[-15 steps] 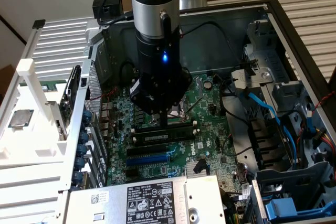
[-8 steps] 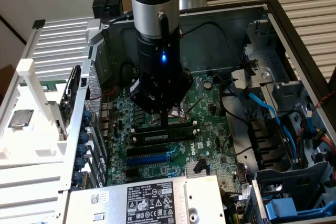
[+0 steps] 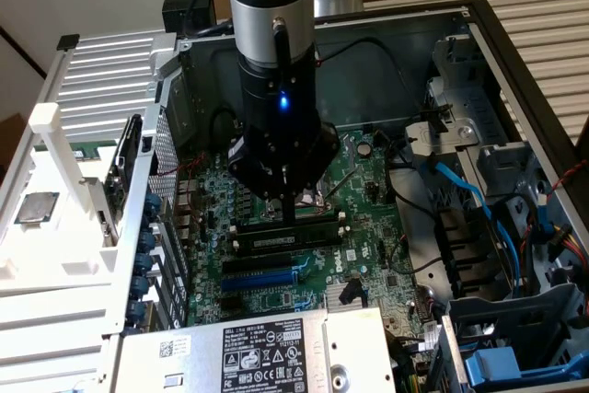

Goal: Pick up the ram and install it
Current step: 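Press down the ram until it locks into place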

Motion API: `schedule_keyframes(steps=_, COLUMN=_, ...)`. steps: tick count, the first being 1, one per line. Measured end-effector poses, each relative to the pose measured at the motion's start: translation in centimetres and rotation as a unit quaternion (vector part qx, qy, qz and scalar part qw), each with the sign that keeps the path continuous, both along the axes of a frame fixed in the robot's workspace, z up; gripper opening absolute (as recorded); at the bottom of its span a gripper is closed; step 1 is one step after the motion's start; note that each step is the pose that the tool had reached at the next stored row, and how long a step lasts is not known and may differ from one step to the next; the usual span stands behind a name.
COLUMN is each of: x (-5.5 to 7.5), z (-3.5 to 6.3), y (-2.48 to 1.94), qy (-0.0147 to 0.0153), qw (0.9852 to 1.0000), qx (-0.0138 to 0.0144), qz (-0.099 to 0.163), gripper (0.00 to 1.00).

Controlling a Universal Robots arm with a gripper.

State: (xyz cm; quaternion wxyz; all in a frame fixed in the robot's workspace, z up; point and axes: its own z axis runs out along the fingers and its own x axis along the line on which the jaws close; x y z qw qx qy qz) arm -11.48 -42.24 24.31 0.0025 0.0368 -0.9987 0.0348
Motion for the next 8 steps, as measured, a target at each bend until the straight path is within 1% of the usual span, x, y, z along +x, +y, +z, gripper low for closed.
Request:
schedule_keyframes(steps=4, x=0.0, z=0.0, y=0.0, qy=-0.0023, qw=0.9999, qx=-0.0003, qz=-0.016, gripper=0.1)
schedule_keyframes(steps=5, x=0.0, z=0.0, y=0.0, qy=-0.0023, qw=0.9999, qx=-0.0003, qz=-0.016, gripper=0.1)
schedule_keyframes(steps=8, x=0.06, z=0.0, y=-0.26, qy=-0.0023, qw=0.9998, qx=-0.0001, qz=-0.018, gripper=0.1)
